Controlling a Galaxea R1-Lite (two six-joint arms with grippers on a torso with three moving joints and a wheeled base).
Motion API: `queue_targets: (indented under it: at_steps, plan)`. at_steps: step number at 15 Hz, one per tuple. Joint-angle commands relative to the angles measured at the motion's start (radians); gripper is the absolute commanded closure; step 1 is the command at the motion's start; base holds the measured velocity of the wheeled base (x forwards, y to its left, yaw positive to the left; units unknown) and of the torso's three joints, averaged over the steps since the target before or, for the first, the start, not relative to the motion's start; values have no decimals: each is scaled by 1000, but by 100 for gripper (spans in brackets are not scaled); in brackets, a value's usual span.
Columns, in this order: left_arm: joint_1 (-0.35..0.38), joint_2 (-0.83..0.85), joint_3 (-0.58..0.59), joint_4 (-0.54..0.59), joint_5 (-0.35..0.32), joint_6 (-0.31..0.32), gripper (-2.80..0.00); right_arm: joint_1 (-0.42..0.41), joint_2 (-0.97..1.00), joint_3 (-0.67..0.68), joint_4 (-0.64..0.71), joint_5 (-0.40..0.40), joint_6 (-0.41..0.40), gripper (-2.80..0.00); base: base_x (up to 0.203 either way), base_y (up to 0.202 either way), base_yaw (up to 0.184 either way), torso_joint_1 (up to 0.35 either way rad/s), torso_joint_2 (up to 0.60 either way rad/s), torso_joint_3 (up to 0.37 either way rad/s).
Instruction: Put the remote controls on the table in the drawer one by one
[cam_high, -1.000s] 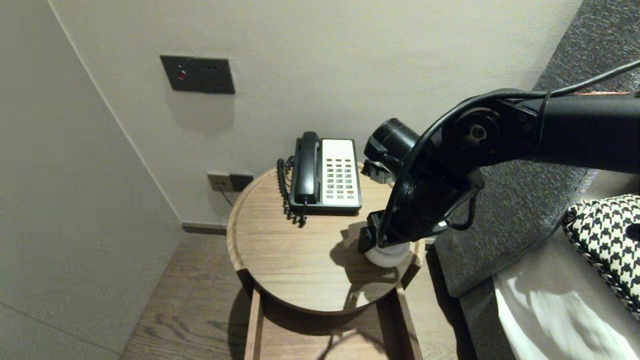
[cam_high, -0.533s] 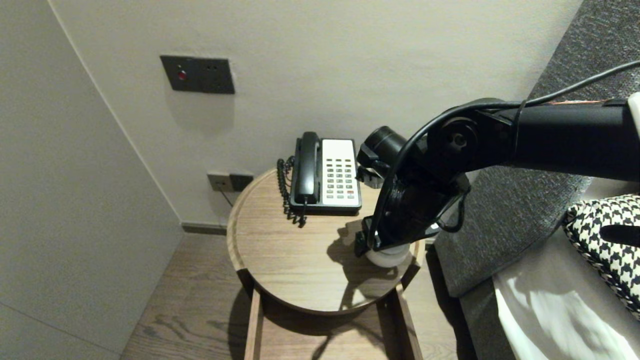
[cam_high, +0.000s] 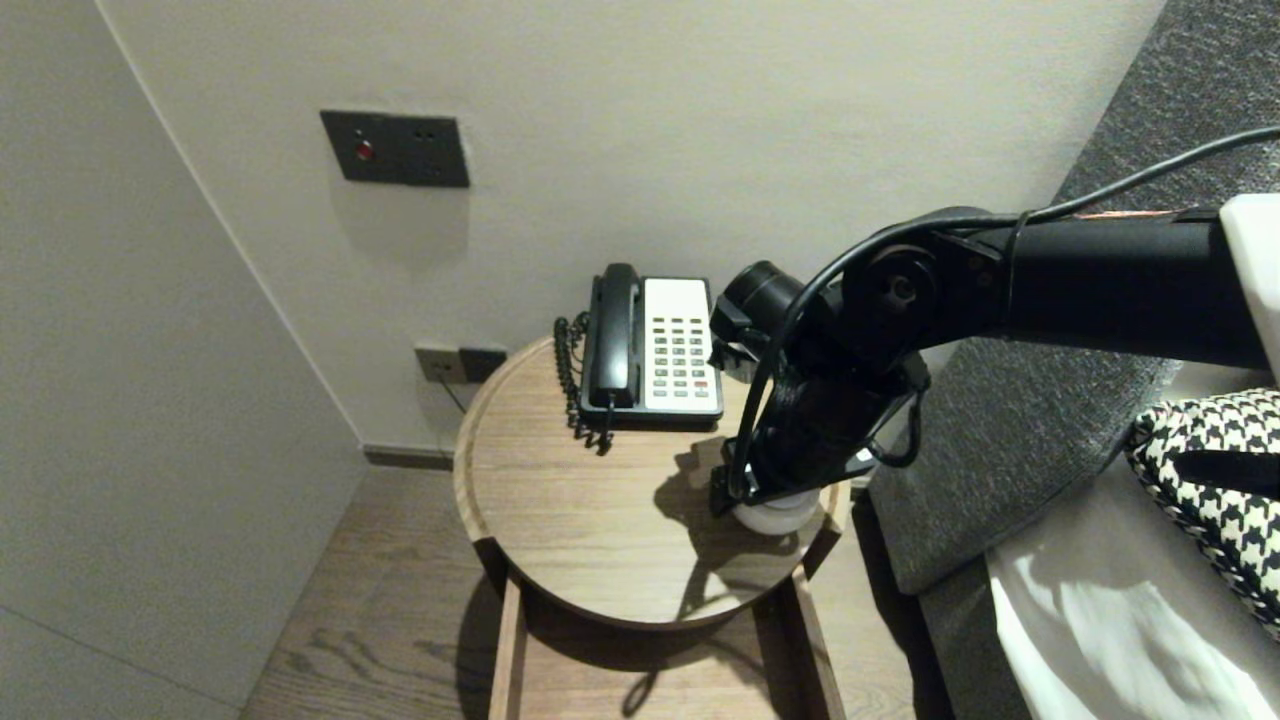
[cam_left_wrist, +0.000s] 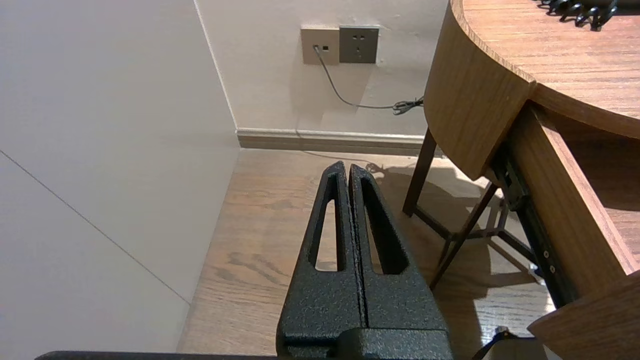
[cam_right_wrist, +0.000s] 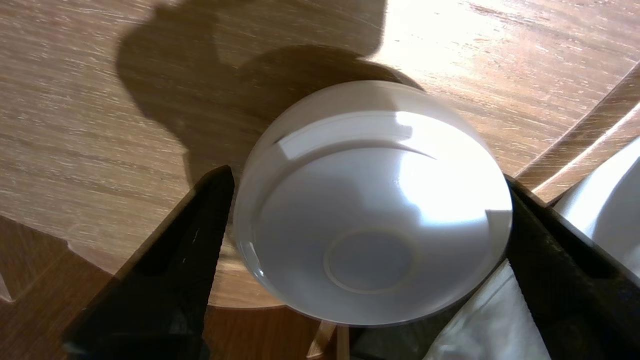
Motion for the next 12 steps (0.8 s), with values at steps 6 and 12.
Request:
queue_targets:
  at_steps: [6,12]
  plan:
    - [-1,0,0,0,0,1,0,1,-9,-1,5,2,2,0,0,0,0,0,0,0]
    - [0,0,0,0,0,0,0,21,-94,-4,8,7,14,0,0,0,0,0,0,0]
